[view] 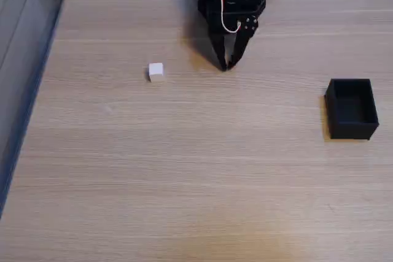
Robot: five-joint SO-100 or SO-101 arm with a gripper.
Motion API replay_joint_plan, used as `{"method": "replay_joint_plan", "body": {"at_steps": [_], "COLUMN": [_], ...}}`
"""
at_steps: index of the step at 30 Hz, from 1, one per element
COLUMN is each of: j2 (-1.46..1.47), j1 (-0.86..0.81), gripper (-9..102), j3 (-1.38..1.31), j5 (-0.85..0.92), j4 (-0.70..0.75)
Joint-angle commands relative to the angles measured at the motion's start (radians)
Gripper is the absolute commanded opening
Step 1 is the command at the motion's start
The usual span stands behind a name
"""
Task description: Pick a white block and place it in the black box.
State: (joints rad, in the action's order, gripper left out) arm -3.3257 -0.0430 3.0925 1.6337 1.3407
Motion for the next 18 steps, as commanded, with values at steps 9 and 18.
{"method": "replay_joint_plan", "body": {"at_steps": [9, 18], "j2": [-0.002, 0.209], "j1": [-0.025, -0.035], "gripper": [0, 0], "j3": [-0.051, -0.249], "j5": [0.017, -0.054], "j4": [0.029, 0.037]}}
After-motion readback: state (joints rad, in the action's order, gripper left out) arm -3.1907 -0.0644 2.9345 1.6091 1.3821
